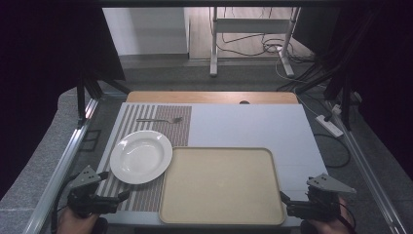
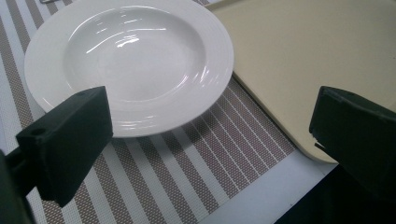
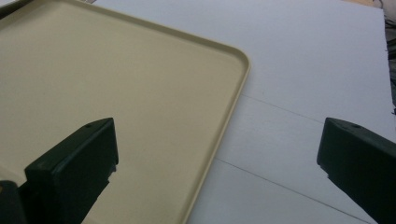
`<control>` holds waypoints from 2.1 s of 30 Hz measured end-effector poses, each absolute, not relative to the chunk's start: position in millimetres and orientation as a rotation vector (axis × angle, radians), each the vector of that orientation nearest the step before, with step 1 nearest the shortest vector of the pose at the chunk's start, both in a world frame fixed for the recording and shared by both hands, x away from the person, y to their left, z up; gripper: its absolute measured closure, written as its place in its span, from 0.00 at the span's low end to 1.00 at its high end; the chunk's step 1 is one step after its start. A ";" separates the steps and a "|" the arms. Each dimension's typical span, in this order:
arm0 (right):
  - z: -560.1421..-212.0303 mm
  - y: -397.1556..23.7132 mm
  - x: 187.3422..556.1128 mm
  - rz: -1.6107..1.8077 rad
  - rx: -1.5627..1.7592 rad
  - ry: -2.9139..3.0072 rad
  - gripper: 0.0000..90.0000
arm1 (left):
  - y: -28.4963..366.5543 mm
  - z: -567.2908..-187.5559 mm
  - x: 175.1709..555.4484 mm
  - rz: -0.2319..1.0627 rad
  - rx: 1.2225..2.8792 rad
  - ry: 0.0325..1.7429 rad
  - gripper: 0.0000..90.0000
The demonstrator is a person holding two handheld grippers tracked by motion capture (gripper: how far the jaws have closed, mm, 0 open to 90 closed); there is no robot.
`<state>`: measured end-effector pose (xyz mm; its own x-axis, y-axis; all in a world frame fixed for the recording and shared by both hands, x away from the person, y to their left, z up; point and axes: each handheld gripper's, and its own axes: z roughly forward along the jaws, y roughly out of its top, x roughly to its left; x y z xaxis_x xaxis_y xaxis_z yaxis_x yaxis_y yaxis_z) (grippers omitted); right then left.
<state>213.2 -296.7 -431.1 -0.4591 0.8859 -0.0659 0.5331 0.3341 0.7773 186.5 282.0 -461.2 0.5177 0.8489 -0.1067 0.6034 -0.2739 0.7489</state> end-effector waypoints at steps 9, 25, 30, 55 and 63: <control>-431.1 -296.5 212.8 0.968 1.230 2.127 0.00 | 282.3 -461.7 188.3 0.386 1.997 1.194 0.01; -431.5 -295.5 213.6 0.956 1.225 2.137 0.00 | 286.0 -462.5 192.7 0.322 1.982 1.222 0.00; -431.8 -295.1 214.0 0.955 1.228 2.138 0.00 | 284.2 -462.0 195.4 0.330 1.983 1.216 0.00; -432.4 -293.6 215.1 0.942 1.221 2.157 0.00 | 270.9 -468.2 226.7 0.376 2.078 1.209 0.00; -432.6 -293.3 215.4 0.939 1.223 2.160 0.00 | 267.1 -470.9 245.6 0.340 2.070 1.207 0.00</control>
<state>215.4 -293.3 -432.6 -0.4830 0.8724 -0.0743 0.5408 0.3640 0.7583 245.6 267.1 -470.9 0.5297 0.8397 -0.1194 0.6544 -0.3151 0.6874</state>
